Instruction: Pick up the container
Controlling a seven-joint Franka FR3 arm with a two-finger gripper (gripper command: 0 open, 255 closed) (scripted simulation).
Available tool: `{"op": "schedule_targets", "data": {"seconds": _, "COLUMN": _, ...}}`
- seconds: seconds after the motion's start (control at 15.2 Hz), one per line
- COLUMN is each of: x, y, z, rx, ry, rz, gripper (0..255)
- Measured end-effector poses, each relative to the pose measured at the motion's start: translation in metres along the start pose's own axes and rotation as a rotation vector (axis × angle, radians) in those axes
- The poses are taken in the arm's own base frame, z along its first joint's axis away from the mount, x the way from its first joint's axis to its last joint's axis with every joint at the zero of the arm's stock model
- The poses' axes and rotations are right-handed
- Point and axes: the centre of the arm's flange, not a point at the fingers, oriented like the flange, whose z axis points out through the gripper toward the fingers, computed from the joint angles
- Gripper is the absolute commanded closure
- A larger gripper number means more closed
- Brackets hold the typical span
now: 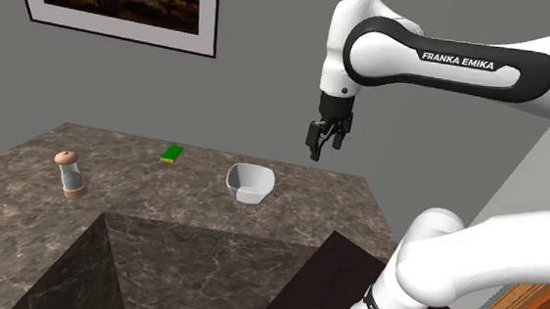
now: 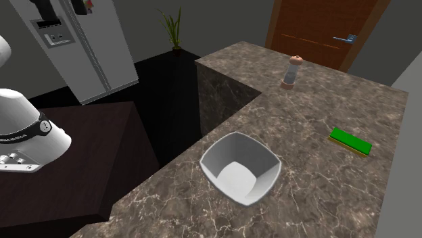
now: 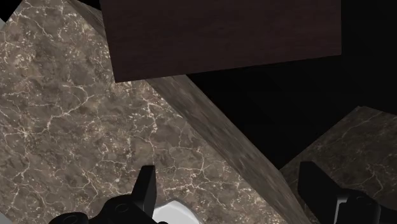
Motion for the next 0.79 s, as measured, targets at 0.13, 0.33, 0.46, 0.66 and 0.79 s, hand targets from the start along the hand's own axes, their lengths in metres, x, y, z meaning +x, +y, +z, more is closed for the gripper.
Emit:
{"op": "schedule_targets", "data": {"seconds": 0.13, "x": 0.006, "y": -0.001, "z": 0.004, "rx": 0.0, "ry": -0.002, "rz": -0.001, "gripper": 0}}
{"op": "schedule_targets", "data": {"seconds": 0.33, "x": 0.033, "y": -0.001, "z": 0.024, "rx": 0.001, "ry": -0.008, "rz": -0.008, "gripper": 0}}
{"op": "schedule_targets", "data": {"seconds": 0.46, "x": 0.053, "y": 0.0, "z": 0.037, "rx": 0.002, "ry": -0.013, "rz": -0.014, "gripper": 0}}
{"op": "schedule_targets", "data": {"seconds": 0.66, "x": 0.088, "y": -0.001, "z": 0.058, "rx": 0.003, "ry": -0.02, "rz": -0.023, "gripper": 0}}
{"op": "schedule_targets", "data": {"seconds": 0.79, "x": 0.111, "y": -0.001, "z": 0.077, "rx": 0.004, "ry": -0.024, "rz": -0.028, "gripper": 0}}
